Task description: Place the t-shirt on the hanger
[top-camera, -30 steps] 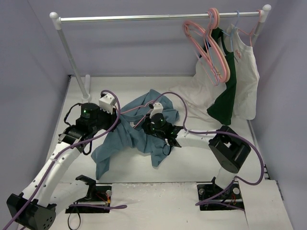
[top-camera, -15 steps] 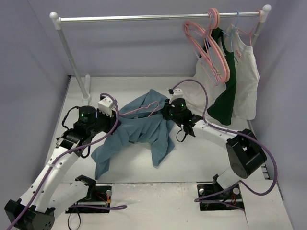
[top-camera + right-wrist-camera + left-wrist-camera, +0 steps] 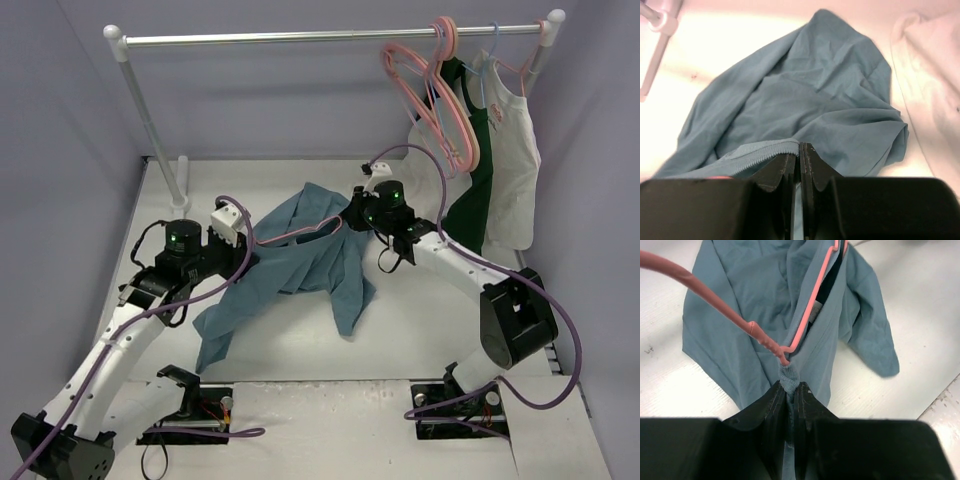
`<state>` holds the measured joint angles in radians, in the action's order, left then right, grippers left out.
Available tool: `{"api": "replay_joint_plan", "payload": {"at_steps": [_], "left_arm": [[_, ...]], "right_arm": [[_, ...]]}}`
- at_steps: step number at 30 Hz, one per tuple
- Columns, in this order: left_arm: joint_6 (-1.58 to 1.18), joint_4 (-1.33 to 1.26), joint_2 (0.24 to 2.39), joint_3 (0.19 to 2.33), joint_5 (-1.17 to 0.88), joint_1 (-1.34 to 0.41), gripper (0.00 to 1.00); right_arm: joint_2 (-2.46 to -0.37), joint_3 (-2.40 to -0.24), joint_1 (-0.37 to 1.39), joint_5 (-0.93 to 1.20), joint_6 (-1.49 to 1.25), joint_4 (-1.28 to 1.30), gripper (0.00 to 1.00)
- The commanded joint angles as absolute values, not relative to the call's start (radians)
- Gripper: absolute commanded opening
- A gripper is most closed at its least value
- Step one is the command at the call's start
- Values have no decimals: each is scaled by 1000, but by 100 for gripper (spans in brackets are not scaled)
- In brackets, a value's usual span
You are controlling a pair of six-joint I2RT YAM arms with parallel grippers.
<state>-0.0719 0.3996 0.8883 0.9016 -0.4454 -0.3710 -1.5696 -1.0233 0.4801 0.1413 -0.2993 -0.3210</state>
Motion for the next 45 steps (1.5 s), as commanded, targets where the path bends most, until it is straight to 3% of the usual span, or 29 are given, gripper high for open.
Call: {"api": "replay_joint_plan", "payload": {"at_steps": [1,11,25,33,40,45], "left_arm": [[-35,383,914,948,-465,-364,0],[-71,400,966,1041,-230,-364,0],[-3,451,933,1045,-247,-503,0],[29,482,963,1043,-115,-561,0],[11,419,1031,1175,-49,-563,0],[-5,416,1115,1366,-156,-572,0]], "right_arm": [[-1565,-1109,459,132,-256,-336,0],[-1497,-1166,543,135,-196,-206,0],[-1506,-1295,538,86,-129,-124,0],[-1511,-1345,537,84,-103,-80,0],[-1473,-1390,584,144,-63,-51,0],[-1480,-1521,624,159,26,33,1]]}}
